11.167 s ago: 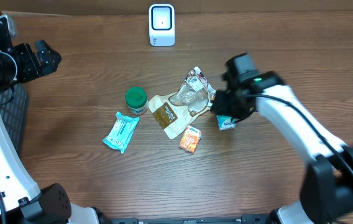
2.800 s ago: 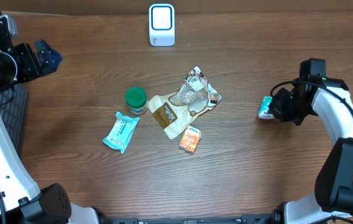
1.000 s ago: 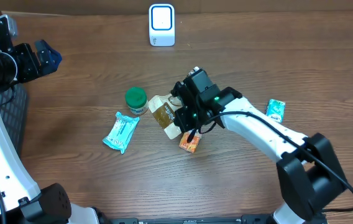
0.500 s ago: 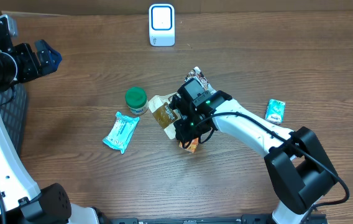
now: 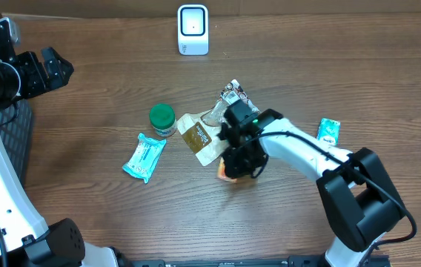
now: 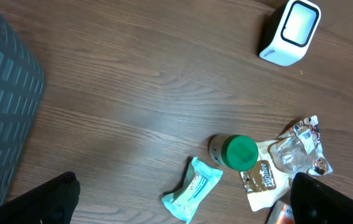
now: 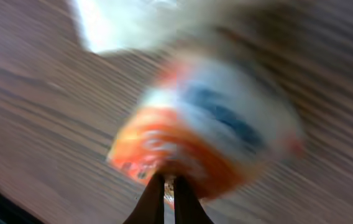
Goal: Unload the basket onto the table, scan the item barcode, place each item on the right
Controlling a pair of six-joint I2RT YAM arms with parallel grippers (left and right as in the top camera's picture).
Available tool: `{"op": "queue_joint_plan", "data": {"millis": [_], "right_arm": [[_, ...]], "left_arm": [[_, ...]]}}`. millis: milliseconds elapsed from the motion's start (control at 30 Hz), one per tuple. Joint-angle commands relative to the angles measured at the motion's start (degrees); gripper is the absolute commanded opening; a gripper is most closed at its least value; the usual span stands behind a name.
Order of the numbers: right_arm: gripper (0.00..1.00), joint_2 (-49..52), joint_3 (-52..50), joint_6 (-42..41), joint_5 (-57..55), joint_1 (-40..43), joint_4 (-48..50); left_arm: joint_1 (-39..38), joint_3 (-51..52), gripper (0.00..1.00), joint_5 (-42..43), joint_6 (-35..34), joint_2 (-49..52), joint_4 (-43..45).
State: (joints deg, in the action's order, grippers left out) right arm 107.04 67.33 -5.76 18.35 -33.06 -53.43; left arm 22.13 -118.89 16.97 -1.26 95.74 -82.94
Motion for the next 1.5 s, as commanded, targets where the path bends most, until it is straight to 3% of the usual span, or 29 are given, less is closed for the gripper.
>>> {"op": "queue_joint_plan", "data": {"millis": [0, 267, 633, 767, 867, 1233, 1467], "right_arm": [[0.04, 0.13, 0.48, 0.00, -4.42, 3.19, -2.51], [0.04, 0.13, 4.48, -0.61, -5.99, 9.44, -3.96], [0.08, 0.13, 15.63, -3.93, -9.46, 8.68, -2.62], [0.04, 0.74, 14.29, -14.49, -20.06, 8.70, -2.08], [0.04, 1.57, 13.16, -15.45, -20.92, 8.68, -1.55], [0.04, 7.41, 12.92, -4.07, -11.28, 8.63, -1.53], [0.04, 8.39, 12.87, 8.68, 1.73, 8.63, -5.62]], "left_arm": [[-0.17, -0.83, 1.00, 0.44, 1.07, -0.39, 0.07], [-0.17, -0.83, 1.00, 0.44, 1.07, -0.39, 0.07], [-0.17, -0.83, 1.00, 0.44, 1.09, -0.39, 0.07], [-0.17, -0.83, 1.00, 0.44, 1.09, -0.39, 0.04], [-0.17, -0.83, 1.00, 0.44, 1.09, -0.39, 0.07], [-0.17, -0.83, 1.00, 0.46, 1.09, -0.39, 0.04], [-0.17, -0.83, 1.00, 0.44, 1.09, -0.39, 0.07]]}}
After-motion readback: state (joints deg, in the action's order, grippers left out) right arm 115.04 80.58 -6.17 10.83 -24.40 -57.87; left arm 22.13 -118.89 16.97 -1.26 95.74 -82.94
